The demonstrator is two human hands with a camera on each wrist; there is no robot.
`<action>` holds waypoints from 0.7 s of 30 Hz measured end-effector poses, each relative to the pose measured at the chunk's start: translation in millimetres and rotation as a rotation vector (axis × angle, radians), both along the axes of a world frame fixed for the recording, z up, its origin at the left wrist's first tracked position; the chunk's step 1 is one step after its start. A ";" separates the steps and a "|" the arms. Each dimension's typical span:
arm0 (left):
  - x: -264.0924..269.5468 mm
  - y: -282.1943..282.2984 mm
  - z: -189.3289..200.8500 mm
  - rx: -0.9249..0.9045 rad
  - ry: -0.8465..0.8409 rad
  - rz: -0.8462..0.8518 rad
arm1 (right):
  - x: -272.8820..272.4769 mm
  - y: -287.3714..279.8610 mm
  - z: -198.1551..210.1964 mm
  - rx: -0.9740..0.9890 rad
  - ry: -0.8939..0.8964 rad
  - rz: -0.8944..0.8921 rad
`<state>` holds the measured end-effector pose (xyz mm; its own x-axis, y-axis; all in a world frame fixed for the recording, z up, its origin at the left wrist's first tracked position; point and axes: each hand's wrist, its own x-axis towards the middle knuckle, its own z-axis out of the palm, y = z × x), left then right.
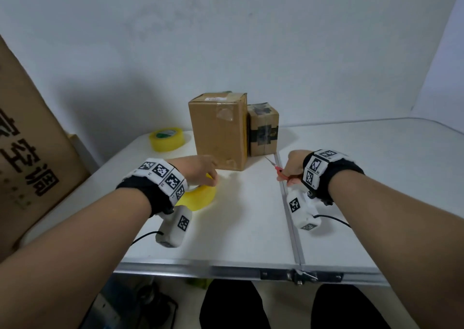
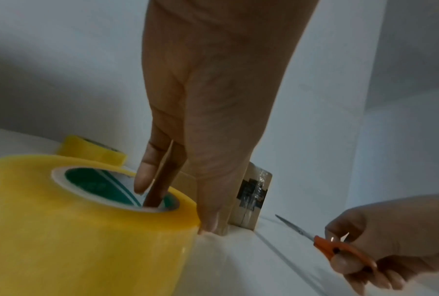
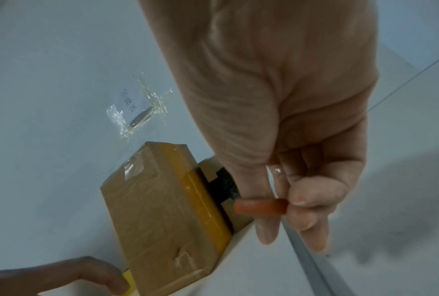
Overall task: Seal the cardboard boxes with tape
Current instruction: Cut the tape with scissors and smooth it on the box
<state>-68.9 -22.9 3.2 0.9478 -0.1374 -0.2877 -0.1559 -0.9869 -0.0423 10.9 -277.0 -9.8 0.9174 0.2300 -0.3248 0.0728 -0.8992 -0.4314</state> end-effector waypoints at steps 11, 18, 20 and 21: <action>4.2 -2.3 -4.6 -0.006 0.031 -0.035 | 1.1 -24.5 -19.6 -0.056 0.078 -0.019; 4.9 -11.7 0.5 0.091 0.053 -0.077 | 10.4 -23.3 -19.2 -0.141 0.001 0.060; 5.7 -9.9 6.2 0.098 -0.007 -0.066 | 8.8 -21.0 -15.5 -0.004 0.021 -0.011; 5.6 -8.8 11.9 0.106 -0.049 -0.063 | 11.0 -21.1 -15.1 0.024 0.001 -0.037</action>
